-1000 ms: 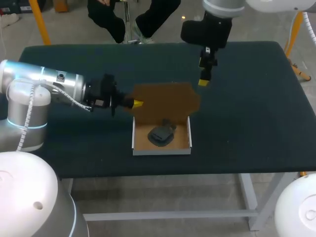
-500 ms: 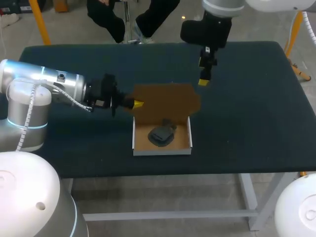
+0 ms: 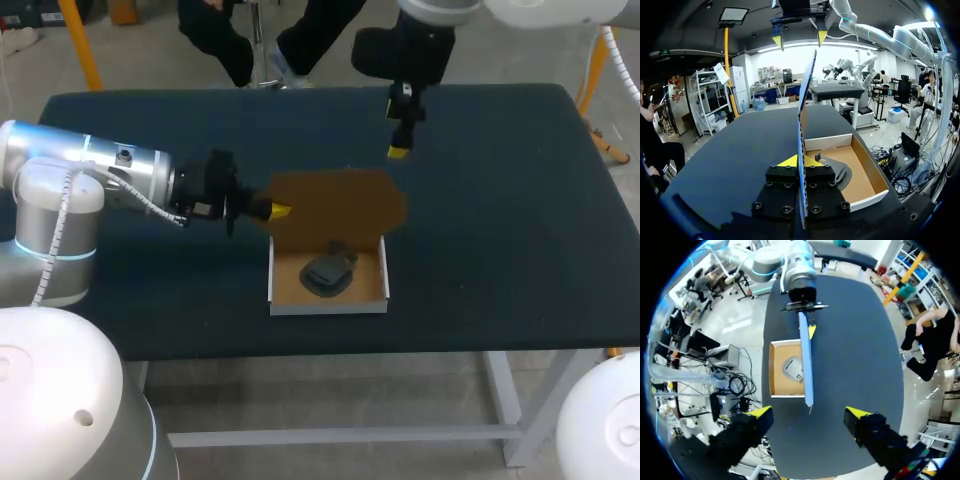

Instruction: Assemble the packaging by folding the flat box into shape, placing the metal phone stand inside, and closing the box properly

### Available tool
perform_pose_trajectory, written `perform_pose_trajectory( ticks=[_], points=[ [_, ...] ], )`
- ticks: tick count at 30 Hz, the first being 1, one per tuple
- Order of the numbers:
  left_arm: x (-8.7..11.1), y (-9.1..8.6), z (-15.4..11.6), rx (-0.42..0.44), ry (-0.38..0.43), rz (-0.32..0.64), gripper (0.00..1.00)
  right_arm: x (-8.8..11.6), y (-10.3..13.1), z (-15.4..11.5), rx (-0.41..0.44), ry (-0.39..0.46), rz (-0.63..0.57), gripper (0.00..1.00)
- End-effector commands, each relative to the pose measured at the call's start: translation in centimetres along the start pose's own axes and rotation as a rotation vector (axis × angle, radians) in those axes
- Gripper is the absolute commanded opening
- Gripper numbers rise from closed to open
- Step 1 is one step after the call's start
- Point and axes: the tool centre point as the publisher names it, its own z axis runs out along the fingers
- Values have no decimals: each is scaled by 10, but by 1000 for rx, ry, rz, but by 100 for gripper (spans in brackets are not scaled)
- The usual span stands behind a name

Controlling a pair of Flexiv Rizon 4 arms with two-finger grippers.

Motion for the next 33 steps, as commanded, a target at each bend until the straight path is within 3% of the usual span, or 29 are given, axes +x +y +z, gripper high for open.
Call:
perform_pose_trajectory(
  ticks=[1,18,28,31,33],
  points=[
    [1,1,1,1,0,0,0,-12,16,3,34,-7,-30,100],
    [1,1,1,1,0,0,0,-31,40,15,58,-18,-96,100],
    [1,1,1,1,0,0,0,-54,50,33,70,2,-51,100],
    [1,1,1,1,0,0,0,-61,54,36,85,-4,-42,93],
    [1,1,1,1,0,0,0,-65,57,38,82,-1,-52,97]
  ],
)
